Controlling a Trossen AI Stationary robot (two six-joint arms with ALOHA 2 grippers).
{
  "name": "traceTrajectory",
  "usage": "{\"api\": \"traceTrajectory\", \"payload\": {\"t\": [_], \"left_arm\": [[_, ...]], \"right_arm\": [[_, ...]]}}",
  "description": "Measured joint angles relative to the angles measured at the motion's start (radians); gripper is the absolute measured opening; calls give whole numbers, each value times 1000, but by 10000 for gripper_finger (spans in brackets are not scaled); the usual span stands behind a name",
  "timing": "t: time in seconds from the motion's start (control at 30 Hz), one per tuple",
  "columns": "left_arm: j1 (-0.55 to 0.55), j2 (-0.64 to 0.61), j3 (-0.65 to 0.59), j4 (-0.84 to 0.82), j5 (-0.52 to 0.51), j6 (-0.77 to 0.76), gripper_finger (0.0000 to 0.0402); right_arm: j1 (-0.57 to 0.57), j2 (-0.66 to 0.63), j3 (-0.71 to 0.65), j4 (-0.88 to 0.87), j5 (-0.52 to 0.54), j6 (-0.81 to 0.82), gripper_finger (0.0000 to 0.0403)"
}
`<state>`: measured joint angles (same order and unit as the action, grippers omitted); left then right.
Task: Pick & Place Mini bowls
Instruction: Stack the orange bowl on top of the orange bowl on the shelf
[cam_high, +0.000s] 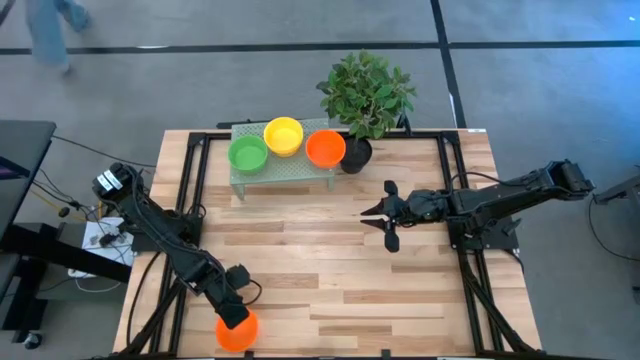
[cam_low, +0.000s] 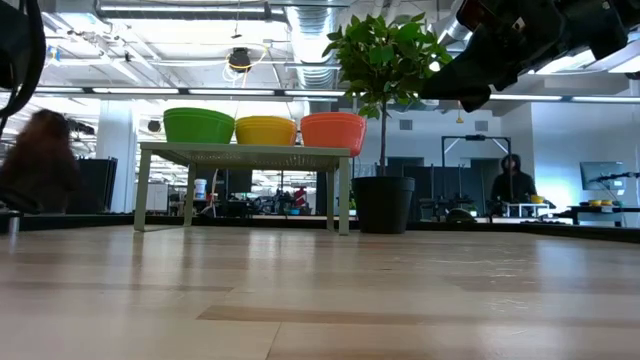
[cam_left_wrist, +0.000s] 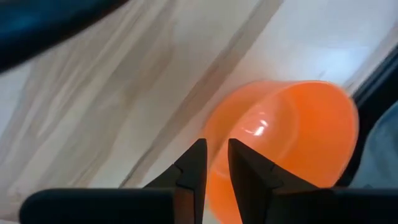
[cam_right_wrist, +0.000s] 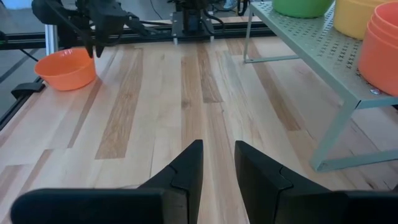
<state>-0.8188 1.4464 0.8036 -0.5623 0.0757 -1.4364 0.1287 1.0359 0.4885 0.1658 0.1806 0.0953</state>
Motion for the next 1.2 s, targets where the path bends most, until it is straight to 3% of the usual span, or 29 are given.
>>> {"api": "traceTrajectory", "payload": {"t": [0.43,0.67,0.83,1.0,1.2], "left_arm": [[0,0,-50,13,0,0,64],[21,0,-53,20,-76,94,9],[118,0,-31,22,-194,103,11],[276,0,8,30,-243,189,9],[488,0,59,67,-296,411,8]], "right_arm": [[0,0,0,0,0,0,88],[0,0,0,14,0,0,88],[8,0,0,113,-48,-1,88],[35,13,0,206,-186,-118,88],[138,156,33,299,-171,-281,88]]}}
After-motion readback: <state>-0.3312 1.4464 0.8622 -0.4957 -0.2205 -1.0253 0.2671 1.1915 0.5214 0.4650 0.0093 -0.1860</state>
